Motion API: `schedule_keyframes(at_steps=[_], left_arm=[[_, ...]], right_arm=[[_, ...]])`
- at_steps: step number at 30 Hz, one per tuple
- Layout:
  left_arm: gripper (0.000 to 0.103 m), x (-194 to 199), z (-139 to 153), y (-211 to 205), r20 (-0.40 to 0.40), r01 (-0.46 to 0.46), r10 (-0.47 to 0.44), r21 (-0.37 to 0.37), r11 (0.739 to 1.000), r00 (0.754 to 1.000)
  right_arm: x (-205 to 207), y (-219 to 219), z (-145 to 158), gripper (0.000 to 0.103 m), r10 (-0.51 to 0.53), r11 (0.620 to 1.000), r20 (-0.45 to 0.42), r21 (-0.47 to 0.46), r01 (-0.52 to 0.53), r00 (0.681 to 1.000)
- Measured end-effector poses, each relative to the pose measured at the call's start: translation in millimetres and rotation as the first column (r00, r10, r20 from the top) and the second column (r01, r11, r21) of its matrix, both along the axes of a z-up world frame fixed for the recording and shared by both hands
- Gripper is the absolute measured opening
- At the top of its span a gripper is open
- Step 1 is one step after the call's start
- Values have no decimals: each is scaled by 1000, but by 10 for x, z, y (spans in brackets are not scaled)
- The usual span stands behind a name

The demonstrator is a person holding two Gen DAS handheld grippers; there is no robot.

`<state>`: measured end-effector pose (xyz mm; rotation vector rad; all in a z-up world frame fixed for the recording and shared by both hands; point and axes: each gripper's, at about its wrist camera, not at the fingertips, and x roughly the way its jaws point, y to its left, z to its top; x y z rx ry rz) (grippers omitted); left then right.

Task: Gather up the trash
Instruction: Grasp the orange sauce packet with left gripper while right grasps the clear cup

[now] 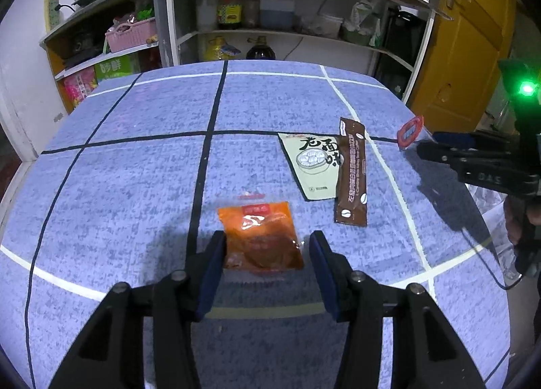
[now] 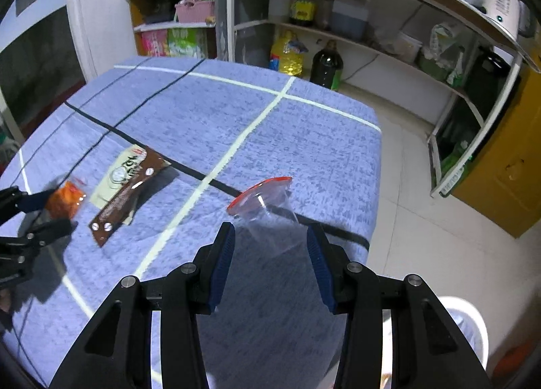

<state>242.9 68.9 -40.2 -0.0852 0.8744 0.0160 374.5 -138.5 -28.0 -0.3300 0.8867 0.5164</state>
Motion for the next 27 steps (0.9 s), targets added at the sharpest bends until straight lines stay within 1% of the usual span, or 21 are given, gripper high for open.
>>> schedule_keyframes(at_steps=[2,4,6,7,8,11,14,20,27], left_arm=[[39,-1,2,19,4,-6,6,-9,1000,1000],[36,7,7,39,7,-6,6,-22,1000,1000],[28,-3,16,55,14,-8,8,-30,1000,1000],[26,-9,20,63,18,-7,7,-34,999,1000],[23,-17,26,71,22,-6,7,-35,999,1000],[18,-43,42,89,31,0,2,-40,999,1000],[13,-75,69,124,45,3,-1,-62,998,999],[9,-165,174,171,84,23,-14,-107,994,996],[6,-282,335,92,139,62,-44,-131,989,989]], right_arm=[[33,34,-37,45,9,1000,-7,-16,-9,1000],[54,78,-82,45,23,999,-30,-24,-24,999],[58,107,-106,45,21,999,-45,-23,-22,999],[59,116,-103,41,21,1000,-53,-15,-22,998],[50,120,-100,32,21,1000,-60,-5,-22,998],[0,137,-100,31,10,1000,-52,-10,-11,999],[-66,110,-48,31,-1,1000,-47,11,2,999],[-269,-6,158,31,-18,998,-16,62,19,1000],[-597,-259,394,31,-43,992,21,119,40,999]])
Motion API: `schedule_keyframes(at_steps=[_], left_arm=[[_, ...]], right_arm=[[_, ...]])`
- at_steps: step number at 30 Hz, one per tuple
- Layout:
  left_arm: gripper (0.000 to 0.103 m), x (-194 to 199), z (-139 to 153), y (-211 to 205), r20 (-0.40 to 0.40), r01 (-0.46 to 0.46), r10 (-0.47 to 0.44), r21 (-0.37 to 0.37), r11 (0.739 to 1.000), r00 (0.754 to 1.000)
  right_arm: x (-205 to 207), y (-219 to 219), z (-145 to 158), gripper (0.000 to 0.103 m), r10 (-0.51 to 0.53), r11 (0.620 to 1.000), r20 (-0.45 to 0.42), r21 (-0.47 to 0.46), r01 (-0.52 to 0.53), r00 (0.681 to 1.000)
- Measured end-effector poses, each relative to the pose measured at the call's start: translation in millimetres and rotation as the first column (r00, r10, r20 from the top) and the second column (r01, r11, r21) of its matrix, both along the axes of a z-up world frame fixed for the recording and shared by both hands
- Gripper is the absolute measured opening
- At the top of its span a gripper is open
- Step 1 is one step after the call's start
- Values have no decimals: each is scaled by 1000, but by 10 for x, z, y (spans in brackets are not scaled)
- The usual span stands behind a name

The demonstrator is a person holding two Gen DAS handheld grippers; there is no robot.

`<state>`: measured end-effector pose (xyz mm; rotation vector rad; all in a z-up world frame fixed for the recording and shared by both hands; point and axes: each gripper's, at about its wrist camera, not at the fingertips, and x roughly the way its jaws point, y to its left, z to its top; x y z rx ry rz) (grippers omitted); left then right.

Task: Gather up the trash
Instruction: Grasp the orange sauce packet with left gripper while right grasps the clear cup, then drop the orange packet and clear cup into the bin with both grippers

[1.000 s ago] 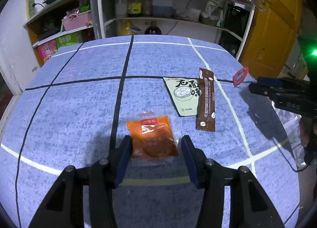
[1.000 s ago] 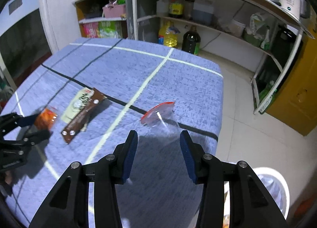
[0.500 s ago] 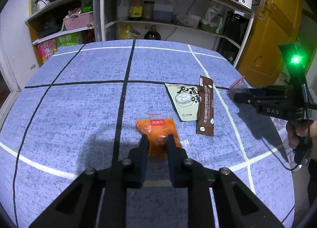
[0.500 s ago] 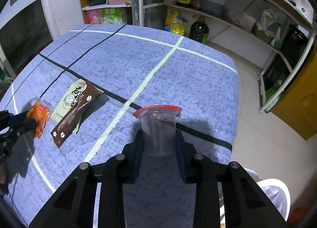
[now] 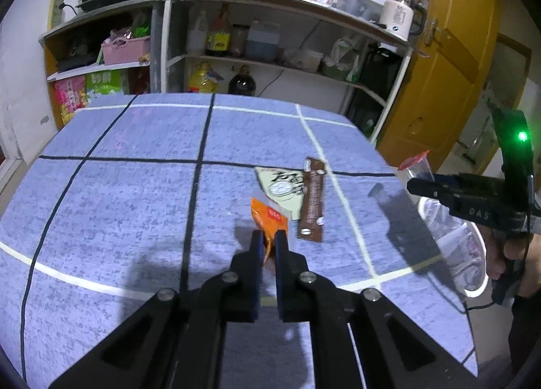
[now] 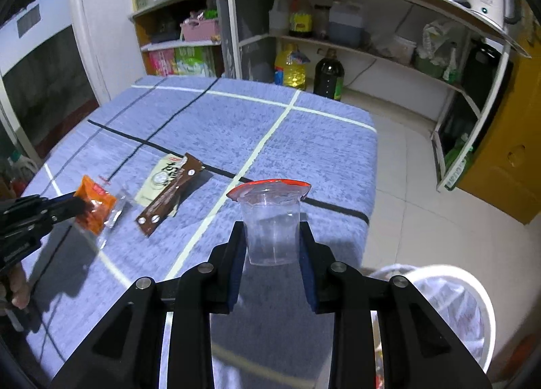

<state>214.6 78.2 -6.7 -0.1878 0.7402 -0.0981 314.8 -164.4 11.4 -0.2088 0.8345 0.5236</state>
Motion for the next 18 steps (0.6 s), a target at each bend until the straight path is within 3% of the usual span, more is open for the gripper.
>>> schedule_keyframes(at_steps=[9,18], left_arm=[[6,-37,223,-498,52,138,-136,-29,990,989],[6,82,347,-1522,61,335,-334,-16,942,941]], right_arm=[[-487,-657,167,31,-100,993,32,72,98,994],[-778,-1518,52,31,-271,956,-4,111,270,963]])
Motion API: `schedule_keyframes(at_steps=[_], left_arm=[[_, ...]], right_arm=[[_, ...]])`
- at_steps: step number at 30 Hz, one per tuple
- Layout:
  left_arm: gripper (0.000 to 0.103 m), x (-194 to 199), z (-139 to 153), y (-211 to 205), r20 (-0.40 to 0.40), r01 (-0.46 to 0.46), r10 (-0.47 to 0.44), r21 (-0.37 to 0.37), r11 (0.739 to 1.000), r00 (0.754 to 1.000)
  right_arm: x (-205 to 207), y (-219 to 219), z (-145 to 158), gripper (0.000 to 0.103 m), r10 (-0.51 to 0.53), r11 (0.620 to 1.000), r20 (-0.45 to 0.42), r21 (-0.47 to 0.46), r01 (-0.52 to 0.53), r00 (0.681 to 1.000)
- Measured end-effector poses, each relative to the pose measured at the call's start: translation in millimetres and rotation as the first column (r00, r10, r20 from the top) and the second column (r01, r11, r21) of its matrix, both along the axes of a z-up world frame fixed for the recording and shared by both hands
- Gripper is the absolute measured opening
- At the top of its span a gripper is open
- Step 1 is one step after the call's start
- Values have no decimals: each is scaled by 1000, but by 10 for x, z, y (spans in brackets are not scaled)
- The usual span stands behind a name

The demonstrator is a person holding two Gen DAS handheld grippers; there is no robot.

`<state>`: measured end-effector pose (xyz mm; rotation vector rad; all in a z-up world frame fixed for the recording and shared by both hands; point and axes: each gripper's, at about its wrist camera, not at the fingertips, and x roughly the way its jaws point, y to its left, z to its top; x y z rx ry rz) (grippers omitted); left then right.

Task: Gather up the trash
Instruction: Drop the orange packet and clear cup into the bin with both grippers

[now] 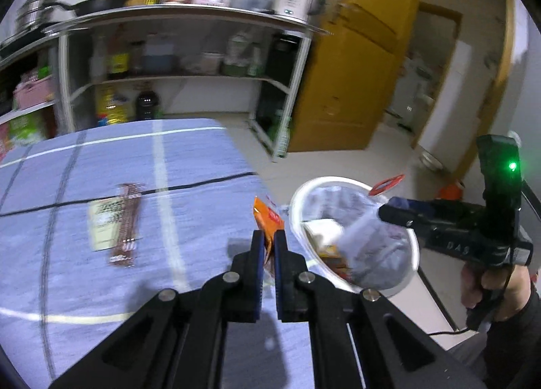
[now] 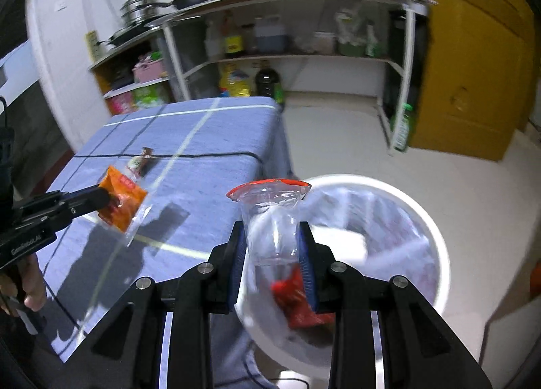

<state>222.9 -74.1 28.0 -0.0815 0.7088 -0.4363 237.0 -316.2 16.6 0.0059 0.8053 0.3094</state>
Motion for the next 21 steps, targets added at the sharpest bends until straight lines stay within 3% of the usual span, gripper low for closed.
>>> schedule_keyframes(at_steps=[9,18,21], left_arm=[[6,259,-115,-931,-57,142,-142,-6,990,988],[7,468,-414,-1273,-131,161,-157,19,987,979],[13,507,-483,-1292,-147,153,-149,19,988,978]], right_arm=[[3,-589,-155,32,-108,994,-39,30,109,993],[149,-815,-500,32,-158,987,-128,-7,158,979],[164,-823,-536,32,-155,988,-138,-15,155,978]])
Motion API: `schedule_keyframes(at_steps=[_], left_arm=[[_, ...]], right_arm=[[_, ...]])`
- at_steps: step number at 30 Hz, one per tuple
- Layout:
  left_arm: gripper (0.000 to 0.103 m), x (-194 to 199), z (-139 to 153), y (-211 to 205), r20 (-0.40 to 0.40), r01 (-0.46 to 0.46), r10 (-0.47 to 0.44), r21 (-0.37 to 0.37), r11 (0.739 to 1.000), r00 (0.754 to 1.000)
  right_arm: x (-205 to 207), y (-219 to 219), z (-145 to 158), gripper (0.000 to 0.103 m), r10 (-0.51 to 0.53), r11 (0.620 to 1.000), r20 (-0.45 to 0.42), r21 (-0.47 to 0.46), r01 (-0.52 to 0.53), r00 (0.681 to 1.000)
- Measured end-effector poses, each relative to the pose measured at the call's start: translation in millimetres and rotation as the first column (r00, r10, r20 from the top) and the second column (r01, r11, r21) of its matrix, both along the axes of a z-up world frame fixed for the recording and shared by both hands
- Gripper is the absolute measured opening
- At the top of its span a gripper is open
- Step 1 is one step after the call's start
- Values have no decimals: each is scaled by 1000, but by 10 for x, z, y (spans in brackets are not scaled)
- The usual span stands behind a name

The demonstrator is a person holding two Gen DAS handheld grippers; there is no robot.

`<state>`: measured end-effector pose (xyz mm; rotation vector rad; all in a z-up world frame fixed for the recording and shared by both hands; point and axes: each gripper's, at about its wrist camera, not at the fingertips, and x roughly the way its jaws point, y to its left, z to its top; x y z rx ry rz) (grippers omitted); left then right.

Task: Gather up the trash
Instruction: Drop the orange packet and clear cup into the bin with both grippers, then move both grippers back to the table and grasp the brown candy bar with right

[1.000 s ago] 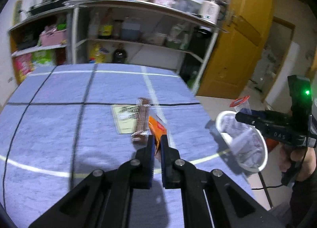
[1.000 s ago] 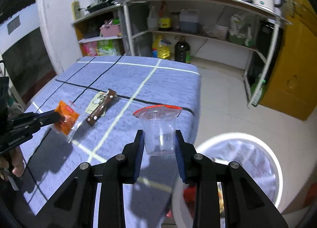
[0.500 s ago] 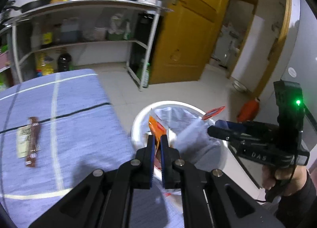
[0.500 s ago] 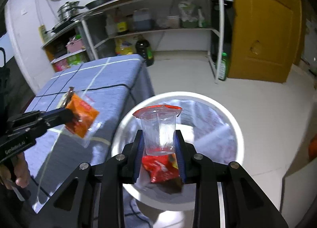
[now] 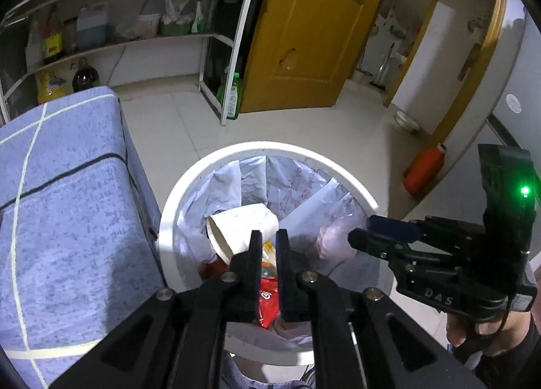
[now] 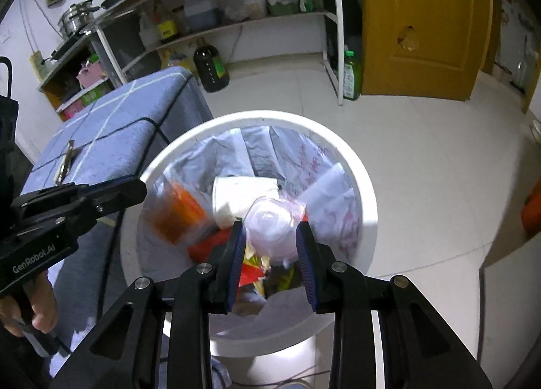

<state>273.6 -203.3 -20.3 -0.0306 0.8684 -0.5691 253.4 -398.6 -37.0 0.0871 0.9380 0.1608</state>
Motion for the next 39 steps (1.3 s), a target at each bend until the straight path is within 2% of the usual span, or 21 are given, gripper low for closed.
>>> schedule_keyframes(at_steps=[2,5,8,10,12,19,29,33,39], left_arm=[[18,-2,-25,0,-7,3,-3,-3,1000,1000],[18,-17,-14,14,1,0,0,-1,1000,1000],[18,-46,54,61,13,3,-2,-22,1000,1000],[20,-98,122,110,24,0,0,-37,999,1000],[31,-165,186,170,42,1,1,-46,999,999],[31,-477,455,451,118,-22,27,-46,999,993],[31,-812,602,1286,169,-162,167,-41,986,971],[32,-864,569,1697,168,-240,244,-42,970,955],[35,-879,530,2268,166,-347,349,-46,937,922]], right_arm=[[-3,-6,3,32,4,1000,5,2,-4,1000],[-47,15,52,33,6,1000,28,-5,-6,1000],[-105,33,143,40,8,1000,59,6,-9,998],[-150,51,210,41,10,1000,76,18,-11,997],[-225,80,286,41,6,1000,98,29,-9,995],[-479,281,559,41,17,998,169,60,-28,986],[-730,893,751,41,135,978,163,138,-159,977],[-729,1226,821,41,192,966,153,144,-214,970],[-631,1645,853,41,218,965,150,117,-236,964]])
